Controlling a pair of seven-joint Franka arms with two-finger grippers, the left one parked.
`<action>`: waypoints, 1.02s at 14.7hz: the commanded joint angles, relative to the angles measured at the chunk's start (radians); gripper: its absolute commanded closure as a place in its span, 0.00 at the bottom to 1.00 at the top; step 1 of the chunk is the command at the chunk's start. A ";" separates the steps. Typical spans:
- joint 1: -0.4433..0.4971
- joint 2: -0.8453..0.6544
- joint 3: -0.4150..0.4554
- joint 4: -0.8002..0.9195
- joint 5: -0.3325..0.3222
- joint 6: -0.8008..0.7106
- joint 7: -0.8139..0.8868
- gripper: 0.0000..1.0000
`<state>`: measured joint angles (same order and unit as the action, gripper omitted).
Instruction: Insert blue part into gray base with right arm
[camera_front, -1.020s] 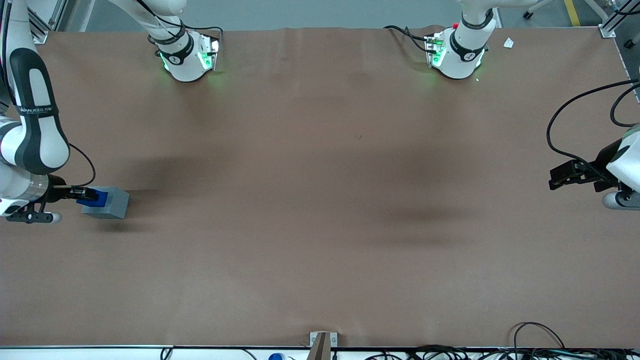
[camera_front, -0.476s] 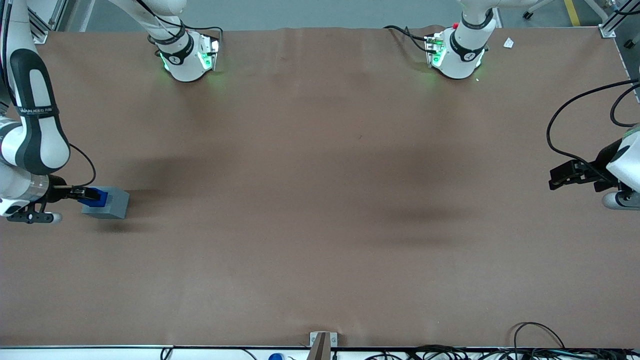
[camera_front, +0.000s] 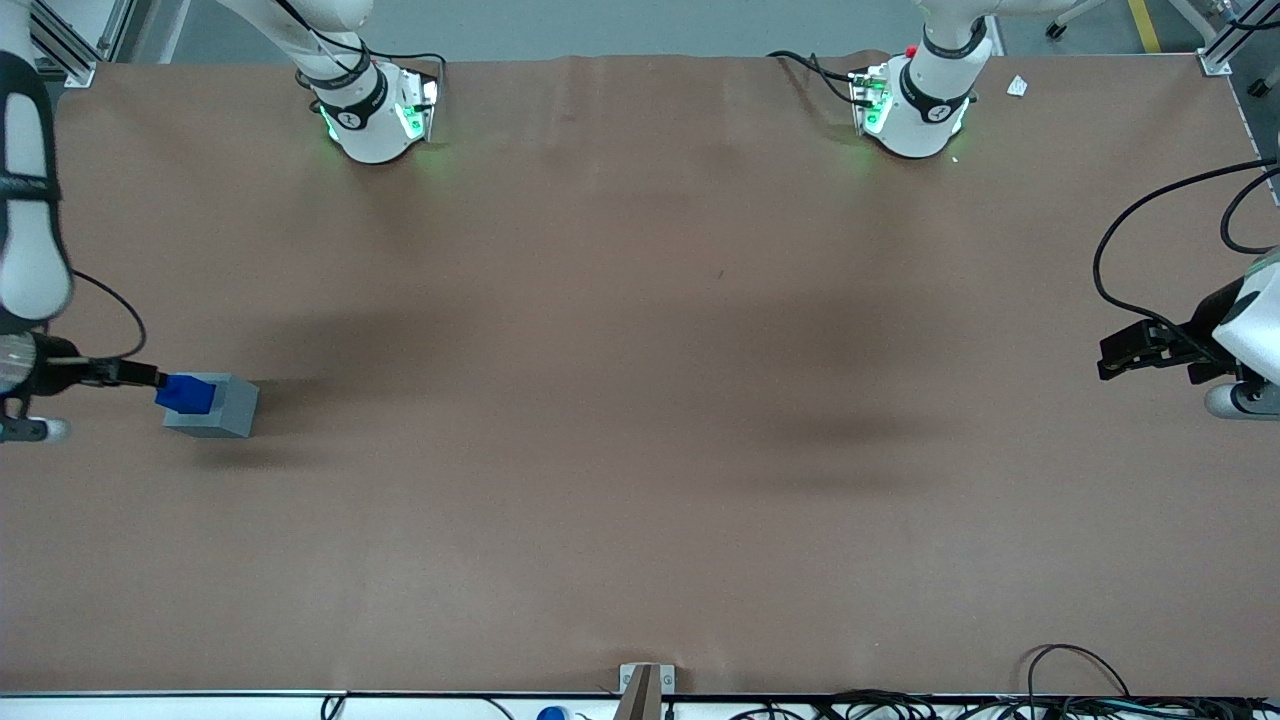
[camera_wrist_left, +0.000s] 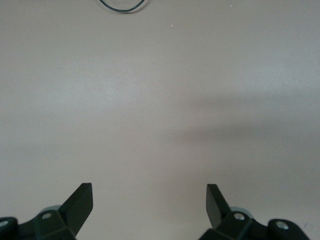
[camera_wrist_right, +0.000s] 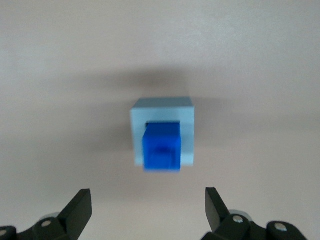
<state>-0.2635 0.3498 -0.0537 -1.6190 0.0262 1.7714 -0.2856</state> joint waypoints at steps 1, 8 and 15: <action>0.009 -0.044 0.008 0.097 0.012 -0.145 0.003 0.00; 0.101 -0.257 0.009 0.097 0.015 -0.314 0.210 0.00; 0.188 -0.425 0.009 0.018 0.032 -0.317 0.256 0.00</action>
<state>-0.0934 -0.0131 -0.0407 -1.5299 0.0413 1.4291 -0.0463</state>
